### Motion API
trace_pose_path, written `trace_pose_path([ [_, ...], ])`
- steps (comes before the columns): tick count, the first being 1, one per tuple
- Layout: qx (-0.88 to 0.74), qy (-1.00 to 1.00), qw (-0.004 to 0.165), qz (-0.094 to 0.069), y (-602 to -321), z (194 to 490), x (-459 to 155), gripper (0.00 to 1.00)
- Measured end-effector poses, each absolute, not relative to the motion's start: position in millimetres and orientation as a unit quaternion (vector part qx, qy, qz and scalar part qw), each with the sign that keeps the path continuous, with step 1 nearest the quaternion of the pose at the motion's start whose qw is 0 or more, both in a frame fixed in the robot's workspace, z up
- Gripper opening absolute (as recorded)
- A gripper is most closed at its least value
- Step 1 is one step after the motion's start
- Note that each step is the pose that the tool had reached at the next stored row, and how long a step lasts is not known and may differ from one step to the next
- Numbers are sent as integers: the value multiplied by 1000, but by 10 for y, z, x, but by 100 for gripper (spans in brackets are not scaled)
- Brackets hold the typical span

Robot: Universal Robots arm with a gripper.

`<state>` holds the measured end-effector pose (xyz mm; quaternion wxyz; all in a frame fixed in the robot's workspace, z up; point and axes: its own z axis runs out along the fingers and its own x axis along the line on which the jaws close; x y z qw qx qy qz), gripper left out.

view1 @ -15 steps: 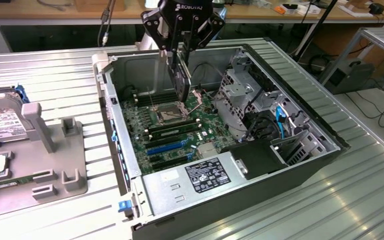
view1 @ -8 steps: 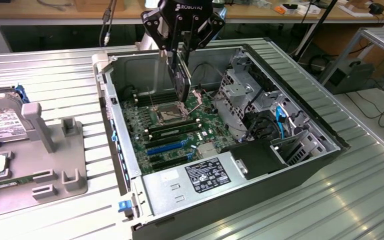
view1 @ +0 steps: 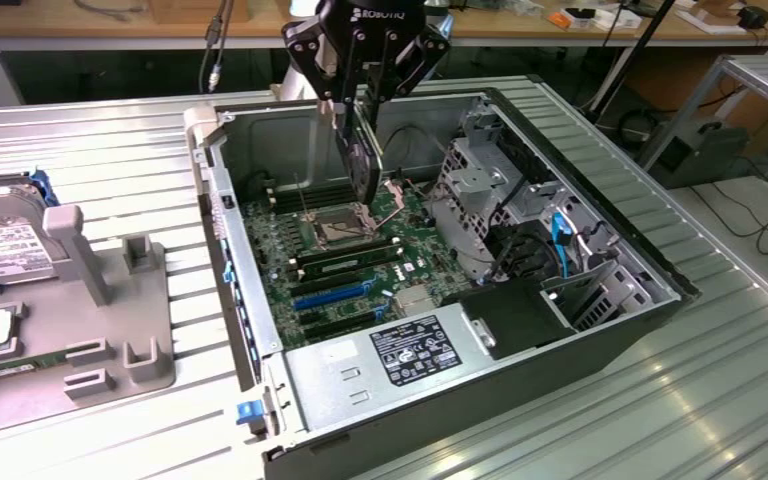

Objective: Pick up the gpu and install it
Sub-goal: 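Insert the gpu into the slot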

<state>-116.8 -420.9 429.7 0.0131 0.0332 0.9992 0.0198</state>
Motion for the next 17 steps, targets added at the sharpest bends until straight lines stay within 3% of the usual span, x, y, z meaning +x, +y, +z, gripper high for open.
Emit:
trace_pose_path([
  [17,-1,1000,12,20,-4209,4297,-1168,27],
])
